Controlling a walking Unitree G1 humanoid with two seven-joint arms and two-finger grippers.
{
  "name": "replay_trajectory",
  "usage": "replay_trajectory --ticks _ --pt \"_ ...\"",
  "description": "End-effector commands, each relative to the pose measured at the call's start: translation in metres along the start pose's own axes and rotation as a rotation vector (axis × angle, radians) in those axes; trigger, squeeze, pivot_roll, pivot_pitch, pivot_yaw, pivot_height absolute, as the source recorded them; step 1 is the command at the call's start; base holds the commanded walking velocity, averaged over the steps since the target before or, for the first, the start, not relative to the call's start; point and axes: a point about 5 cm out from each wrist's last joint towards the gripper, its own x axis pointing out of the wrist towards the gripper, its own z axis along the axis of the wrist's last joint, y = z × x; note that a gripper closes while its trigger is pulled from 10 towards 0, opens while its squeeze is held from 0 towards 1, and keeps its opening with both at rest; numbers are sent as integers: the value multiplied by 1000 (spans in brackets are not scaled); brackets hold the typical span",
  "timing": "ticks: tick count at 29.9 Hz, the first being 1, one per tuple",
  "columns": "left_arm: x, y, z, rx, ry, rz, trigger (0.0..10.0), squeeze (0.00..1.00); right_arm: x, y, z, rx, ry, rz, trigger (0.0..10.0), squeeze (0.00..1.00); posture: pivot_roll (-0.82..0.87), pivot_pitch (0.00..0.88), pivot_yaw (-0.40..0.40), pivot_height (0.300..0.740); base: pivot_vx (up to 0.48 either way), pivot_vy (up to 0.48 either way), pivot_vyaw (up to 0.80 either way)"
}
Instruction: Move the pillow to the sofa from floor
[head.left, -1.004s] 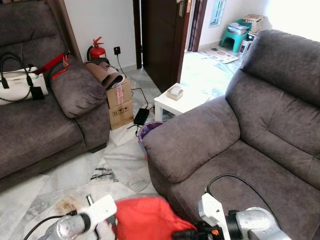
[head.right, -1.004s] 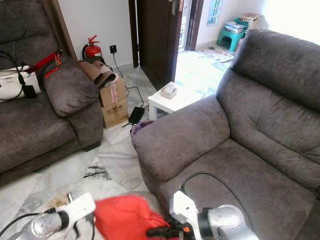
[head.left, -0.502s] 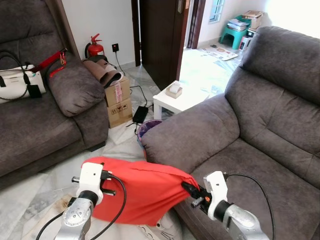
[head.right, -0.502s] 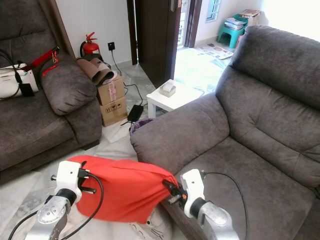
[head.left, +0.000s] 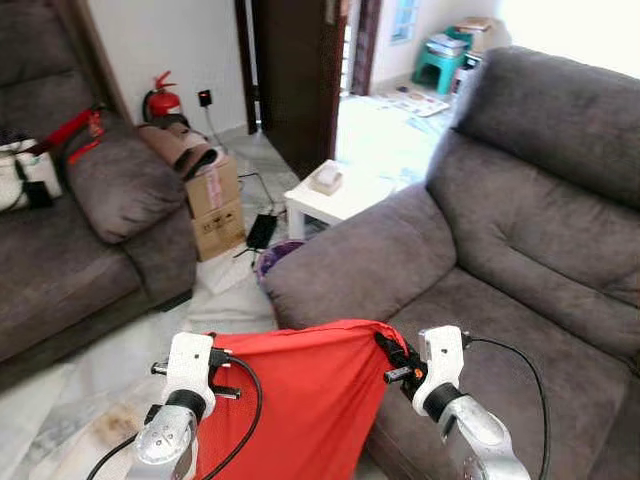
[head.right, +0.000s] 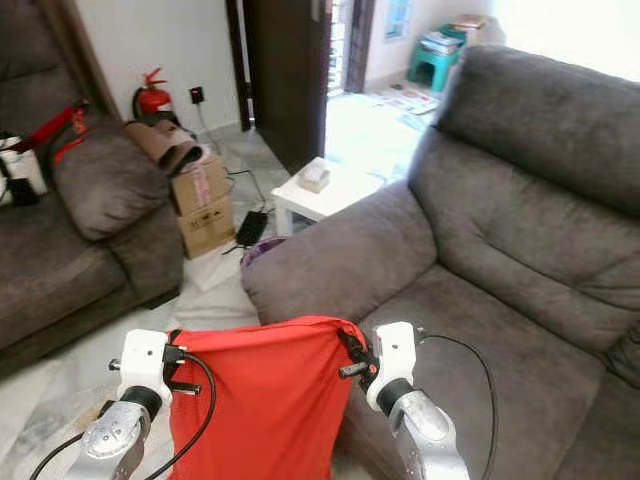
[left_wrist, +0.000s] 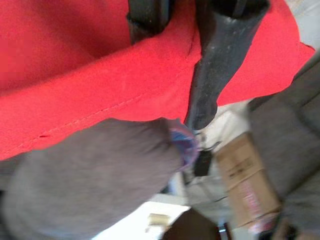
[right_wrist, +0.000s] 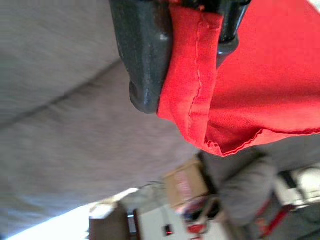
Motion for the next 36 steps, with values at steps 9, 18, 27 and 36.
replay_trajectory --ticks 9,18,27,36 --pt "3 6 22 98 -90 3 10000 0 -3 -13 5 2 -49 -121 10000 0 52 65 -12 740 0 -160 -800" --pt "0 1 18 98 -77 -25 10000 0 -5 -12 -2 -13 -28 -131 10000 0 50 71 -15 740 0 0 -800" --pt "-1 2 19 91 -82 -30 10000 0 -6 -14 -3 -13 -27 -152 10000 0 53 76 -16 740 0 0 -800" --pt "-1 0 19 87 -83 -38 10000 0 -6 -14 -3 -17 -28 -153 10000 0 50 76 -16 740 0 0 -800"
